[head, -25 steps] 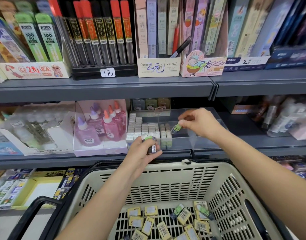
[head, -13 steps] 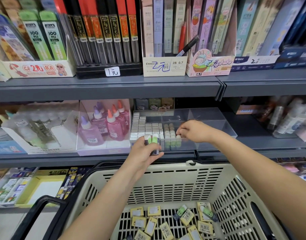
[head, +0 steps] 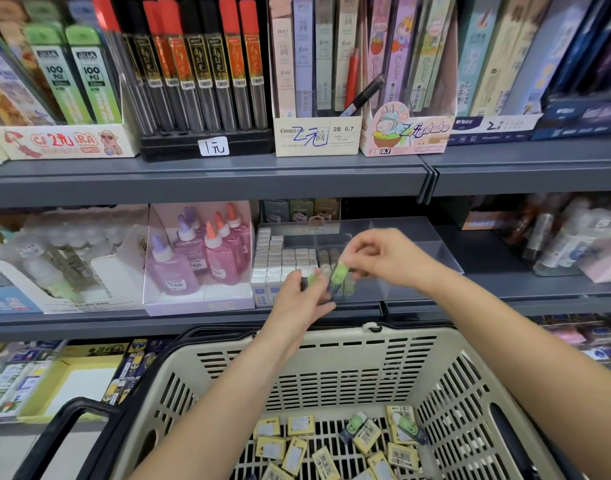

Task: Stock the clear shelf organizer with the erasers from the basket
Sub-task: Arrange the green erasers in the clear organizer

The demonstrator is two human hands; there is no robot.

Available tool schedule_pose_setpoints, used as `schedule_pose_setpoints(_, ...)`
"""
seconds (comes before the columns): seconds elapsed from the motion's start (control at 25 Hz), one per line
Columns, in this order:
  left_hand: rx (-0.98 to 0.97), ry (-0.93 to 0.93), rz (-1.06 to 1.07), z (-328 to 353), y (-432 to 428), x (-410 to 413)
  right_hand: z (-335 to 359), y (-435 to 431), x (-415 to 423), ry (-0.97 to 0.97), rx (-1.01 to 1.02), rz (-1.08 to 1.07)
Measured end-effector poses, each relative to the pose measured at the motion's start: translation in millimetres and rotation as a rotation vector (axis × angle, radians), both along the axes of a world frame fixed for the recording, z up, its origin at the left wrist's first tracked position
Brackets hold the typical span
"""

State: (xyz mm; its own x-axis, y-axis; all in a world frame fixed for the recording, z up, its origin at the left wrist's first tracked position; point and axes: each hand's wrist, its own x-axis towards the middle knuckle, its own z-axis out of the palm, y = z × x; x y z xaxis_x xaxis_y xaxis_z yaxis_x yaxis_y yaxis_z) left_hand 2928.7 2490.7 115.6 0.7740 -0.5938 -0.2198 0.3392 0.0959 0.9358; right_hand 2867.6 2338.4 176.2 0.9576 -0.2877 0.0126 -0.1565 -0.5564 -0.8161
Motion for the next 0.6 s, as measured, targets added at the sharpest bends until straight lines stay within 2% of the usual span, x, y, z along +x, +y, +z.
schedule_pose_setpoints(0.08,-0.032,0.056,0.094,0.4,3.5,6.0,6.1,-16.5,2.1,-0.046,0.031,-0.125)
schedule_pose_setpoints(0.12,-0.04,0.055,0.112,0.0,6.6,9.6,5.4,-24.0,4.8,-0.056,-0.063,-0.173)
schedule_pose_setpoints(0.2,0.023,-0.06,0.103,-1.8,14.1,13.9,-1.3,-30.5,11.8,-0.008,-0.277,-0.202)
schedule_pose_setpoints(0.32,0.076,-0.24,0.09,-5.4,21.7,14.7,-17.0,-28.1,21.3,0.081,-0.345,-0.172)
schedule_pose_setpoints(0.44,0.046,-0.234,0.096,-6.7,26.7,17.5,-27.8,-22.8,28.5,0.205,-0.358,-0.058)
schedule_pose_setpoints(0.6,0.046,-0.214,0.094,-7.1,27.9,19.9,-34.4,-20.6,34.9,0.343,-0.551,0.036)
